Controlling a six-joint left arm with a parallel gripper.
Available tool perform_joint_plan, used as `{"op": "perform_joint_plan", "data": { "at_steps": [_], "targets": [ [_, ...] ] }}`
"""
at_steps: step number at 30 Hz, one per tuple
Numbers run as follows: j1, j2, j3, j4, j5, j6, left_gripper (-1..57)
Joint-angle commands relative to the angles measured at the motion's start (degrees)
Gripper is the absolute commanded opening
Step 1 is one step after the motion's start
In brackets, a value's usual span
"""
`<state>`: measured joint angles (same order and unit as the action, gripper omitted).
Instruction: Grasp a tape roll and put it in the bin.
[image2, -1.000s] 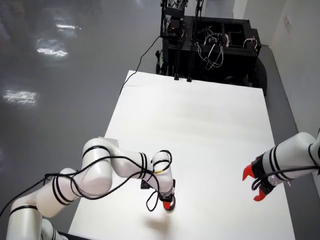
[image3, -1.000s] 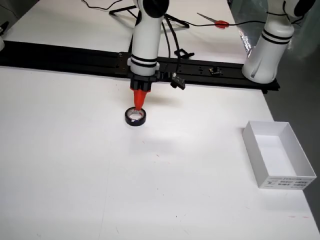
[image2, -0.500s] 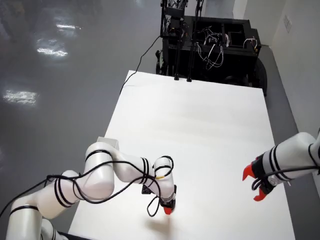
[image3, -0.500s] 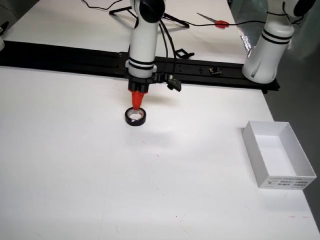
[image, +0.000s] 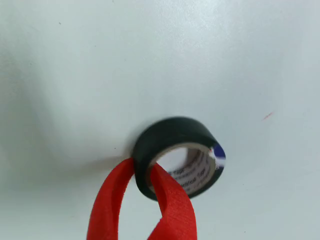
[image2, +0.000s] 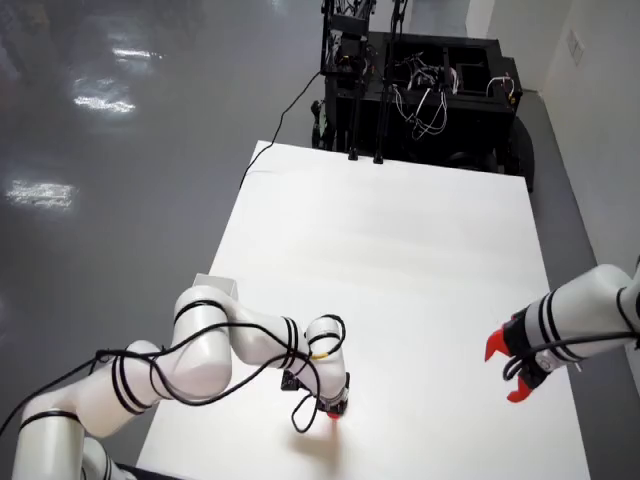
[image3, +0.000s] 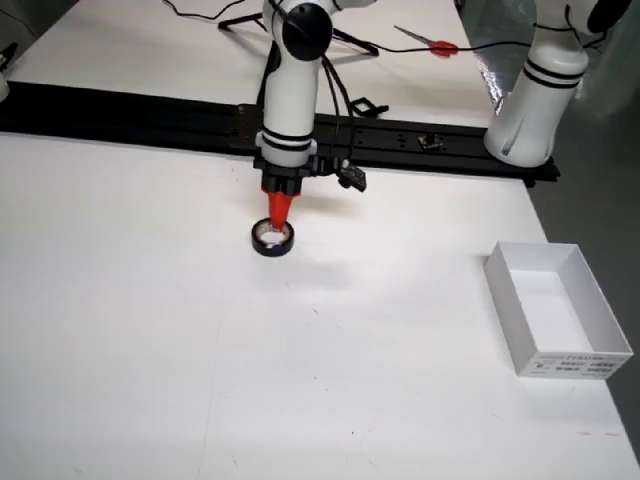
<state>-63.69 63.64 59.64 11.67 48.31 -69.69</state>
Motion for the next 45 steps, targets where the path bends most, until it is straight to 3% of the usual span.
{"op": "perform_joint_plan", "data": {
  "at_steps": [1, 4, 10, 13, 33, 45],
  "targets": [
    [0.5, 0.6, -0.1, -1.8, 1.5, 0.7, -0.6],
    [0.6, -0.7, -2.0, -0.6, 4.9, 2.5, -0.6],
    [5.2, -10.8, -1.5, 5.4, 12.2, 4.8, -0.6],
    [8.7, -16.3, 2.0, 6.7, 12.9, 5.2, -0.6],
    [31.7, -28.5, 13.9, 6.5, 13.9, 10.6, -0.6],
    [40.7, -35.2, 21.7, 6.8, 13.9, 11.3, -0.6]
  ]
}}
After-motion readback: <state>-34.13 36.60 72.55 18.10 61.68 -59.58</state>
